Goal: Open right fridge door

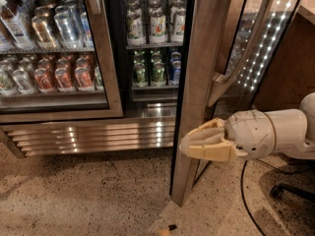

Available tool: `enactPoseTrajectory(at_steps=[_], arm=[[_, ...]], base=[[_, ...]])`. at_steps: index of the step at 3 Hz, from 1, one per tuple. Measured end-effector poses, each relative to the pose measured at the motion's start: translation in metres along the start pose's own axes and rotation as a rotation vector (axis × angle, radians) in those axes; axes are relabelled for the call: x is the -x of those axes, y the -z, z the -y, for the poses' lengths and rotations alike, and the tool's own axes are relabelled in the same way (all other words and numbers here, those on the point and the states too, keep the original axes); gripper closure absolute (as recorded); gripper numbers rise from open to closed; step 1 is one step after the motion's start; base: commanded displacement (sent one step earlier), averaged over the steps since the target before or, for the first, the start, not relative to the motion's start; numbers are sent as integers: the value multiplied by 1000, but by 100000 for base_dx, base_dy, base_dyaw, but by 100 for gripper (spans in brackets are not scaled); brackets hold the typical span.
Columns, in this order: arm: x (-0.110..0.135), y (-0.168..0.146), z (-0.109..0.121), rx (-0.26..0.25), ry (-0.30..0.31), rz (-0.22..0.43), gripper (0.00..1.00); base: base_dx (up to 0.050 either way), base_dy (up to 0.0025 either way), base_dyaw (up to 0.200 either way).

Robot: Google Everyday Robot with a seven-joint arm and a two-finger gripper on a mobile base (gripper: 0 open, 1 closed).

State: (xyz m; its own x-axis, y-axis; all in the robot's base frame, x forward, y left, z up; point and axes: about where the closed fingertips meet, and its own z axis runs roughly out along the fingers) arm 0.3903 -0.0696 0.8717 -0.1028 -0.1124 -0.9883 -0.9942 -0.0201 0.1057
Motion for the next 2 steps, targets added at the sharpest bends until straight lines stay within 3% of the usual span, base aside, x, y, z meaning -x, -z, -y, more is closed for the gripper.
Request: enactPoseTrajectory(at_steps=[1,2], arm=[[0,0,0,0,0,0,100],[0,0,0,0,0,0,100]], base=[[-4950,3,-22],[-4850,368,-4985]])
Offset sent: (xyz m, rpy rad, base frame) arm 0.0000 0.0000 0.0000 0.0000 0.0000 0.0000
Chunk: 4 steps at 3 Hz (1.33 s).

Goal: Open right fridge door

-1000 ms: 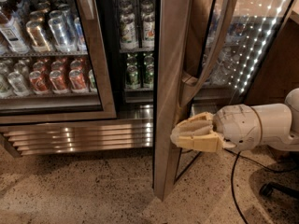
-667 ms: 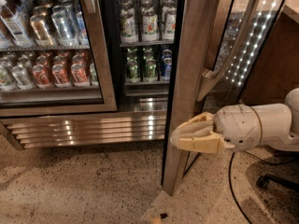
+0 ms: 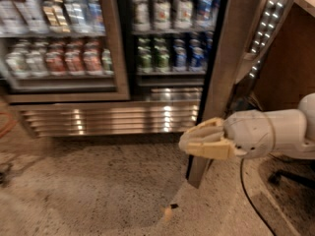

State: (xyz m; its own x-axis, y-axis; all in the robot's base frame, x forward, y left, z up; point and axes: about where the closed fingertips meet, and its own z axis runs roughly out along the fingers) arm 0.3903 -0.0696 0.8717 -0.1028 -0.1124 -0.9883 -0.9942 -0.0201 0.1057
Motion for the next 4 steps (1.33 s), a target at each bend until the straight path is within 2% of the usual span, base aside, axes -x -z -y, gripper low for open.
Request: enactPoseTrajectory(at_steps=[1,2,4], arm=[[0,-1,0,1,0,0,100],[0,-1,0,1,0,0,100],[0,-1,0,1,0,0,59]], base=[[-4386,65,843],[0,0,0],[0,0,0]])
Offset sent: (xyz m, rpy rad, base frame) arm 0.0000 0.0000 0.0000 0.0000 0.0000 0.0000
